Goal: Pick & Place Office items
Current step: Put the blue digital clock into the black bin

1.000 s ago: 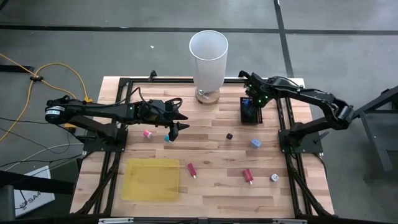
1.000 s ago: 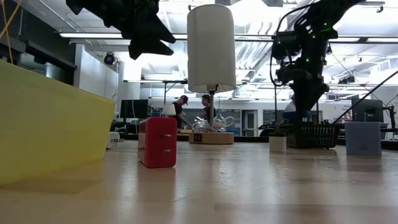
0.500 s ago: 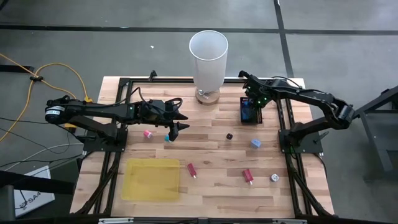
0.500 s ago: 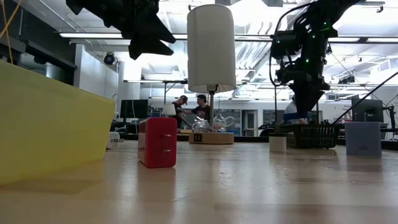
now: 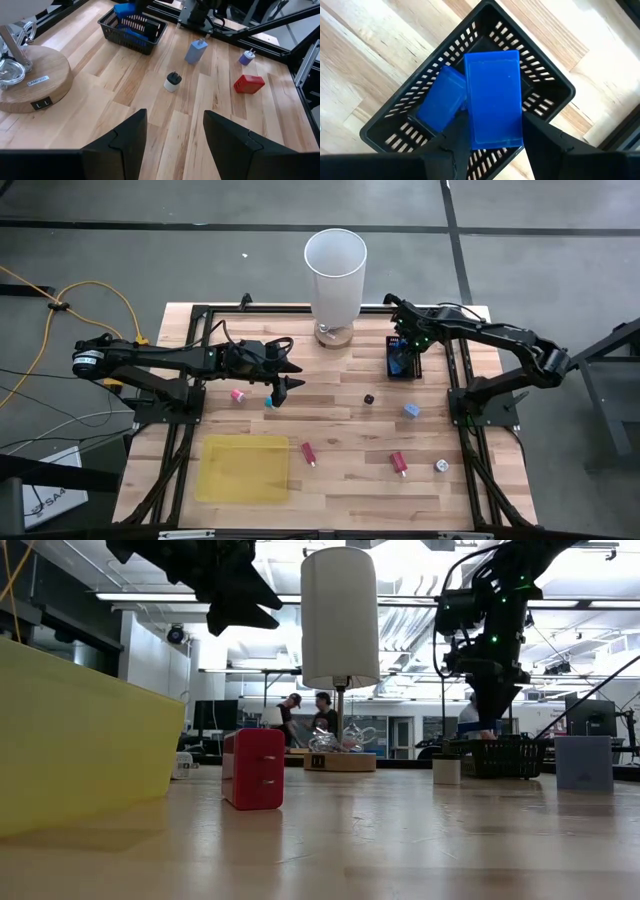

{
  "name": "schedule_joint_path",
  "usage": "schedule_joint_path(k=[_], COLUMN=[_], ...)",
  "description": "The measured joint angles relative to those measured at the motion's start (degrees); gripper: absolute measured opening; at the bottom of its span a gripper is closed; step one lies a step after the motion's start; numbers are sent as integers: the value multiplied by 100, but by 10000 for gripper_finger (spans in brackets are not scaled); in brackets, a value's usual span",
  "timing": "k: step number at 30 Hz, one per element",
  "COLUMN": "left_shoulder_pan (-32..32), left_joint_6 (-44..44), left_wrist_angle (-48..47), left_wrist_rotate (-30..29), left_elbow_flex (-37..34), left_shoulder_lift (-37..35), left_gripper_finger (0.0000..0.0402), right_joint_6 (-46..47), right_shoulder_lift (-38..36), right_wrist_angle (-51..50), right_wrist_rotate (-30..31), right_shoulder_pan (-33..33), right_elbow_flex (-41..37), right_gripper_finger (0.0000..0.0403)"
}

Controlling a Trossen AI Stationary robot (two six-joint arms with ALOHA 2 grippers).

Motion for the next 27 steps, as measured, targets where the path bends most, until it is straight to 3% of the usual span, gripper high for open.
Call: schedule_joint_path(k=[20,27], left_shoulder_pan=[1,1], left_joint_6=[0,0], left_wrist_angle=[0,0], left_wrist_rotate=[0,-2], left_elbow_flex=[0,0], left_shoulder_lift=[0,0], left_gripper_finger=[190,190], right_joint_6=[0,0], right_shoulder_lift=[-2,-1], right_wrist_angle=[907,934], right_wrist_rotate=[0,-4], right_shoulder_pan=[-50,-48], right_elbow_flex=[-660,-660], right_gripper_finger=[147,176])
